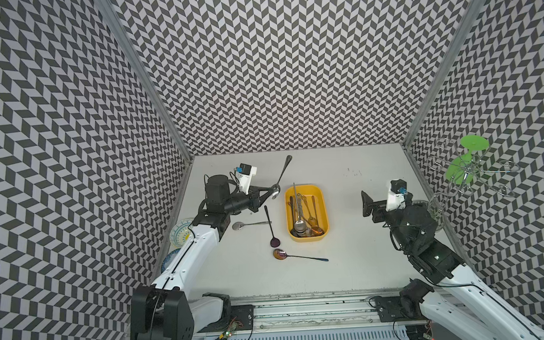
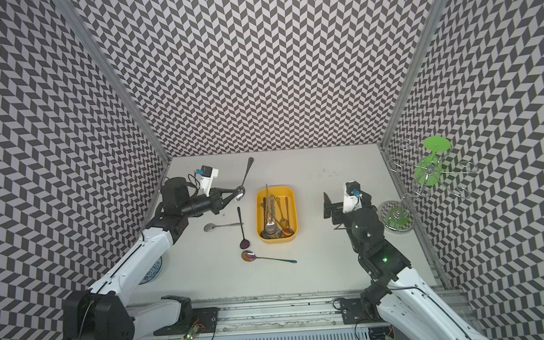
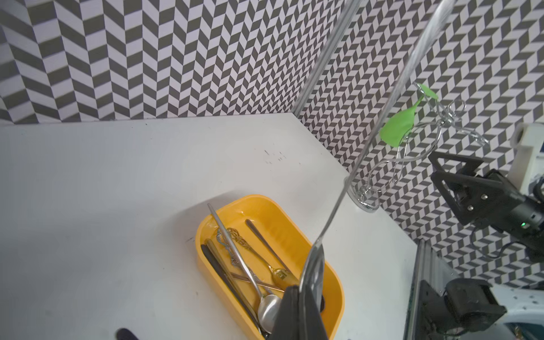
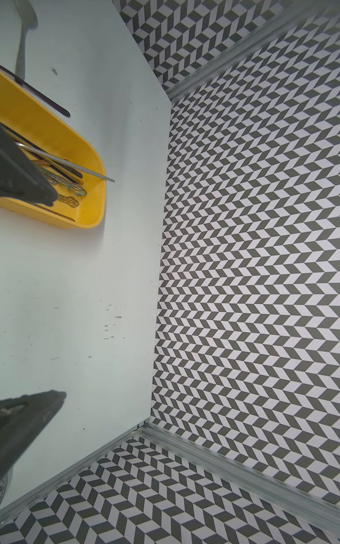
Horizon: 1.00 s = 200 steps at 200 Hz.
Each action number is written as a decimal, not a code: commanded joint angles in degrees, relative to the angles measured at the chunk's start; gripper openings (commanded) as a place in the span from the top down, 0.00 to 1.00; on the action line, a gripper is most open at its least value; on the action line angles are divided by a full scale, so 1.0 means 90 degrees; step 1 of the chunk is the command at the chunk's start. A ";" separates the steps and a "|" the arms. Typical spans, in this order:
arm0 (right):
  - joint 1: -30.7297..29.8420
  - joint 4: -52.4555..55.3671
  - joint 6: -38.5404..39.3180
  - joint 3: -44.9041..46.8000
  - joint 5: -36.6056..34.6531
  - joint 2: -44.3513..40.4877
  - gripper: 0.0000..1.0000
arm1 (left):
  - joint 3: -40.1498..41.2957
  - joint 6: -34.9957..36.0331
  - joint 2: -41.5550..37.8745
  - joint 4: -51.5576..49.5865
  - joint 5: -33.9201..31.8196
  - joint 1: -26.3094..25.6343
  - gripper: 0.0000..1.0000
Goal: Put the spoon into the storage box
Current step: Pick up the spoon from the center of the board, then place the spoon in the storage box.
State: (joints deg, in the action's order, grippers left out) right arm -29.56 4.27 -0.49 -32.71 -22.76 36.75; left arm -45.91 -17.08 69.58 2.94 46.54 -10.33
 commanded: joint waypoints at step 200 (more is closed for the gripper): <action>-0.0046 -0.0269 0.0006 0.0066 -0.0135 0.0067 0.00 | 0.1545 -0.4850 0.1626 0.2193 -0.1417 -0.1550 1.00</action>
State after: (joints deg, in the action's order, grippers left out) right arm -29.58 4.27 -0.47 -32.64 -22.98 37.50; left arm -30.15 -58.72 82.67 22.48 35.53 -23.31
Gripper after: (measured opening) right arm 0.998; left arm 0.051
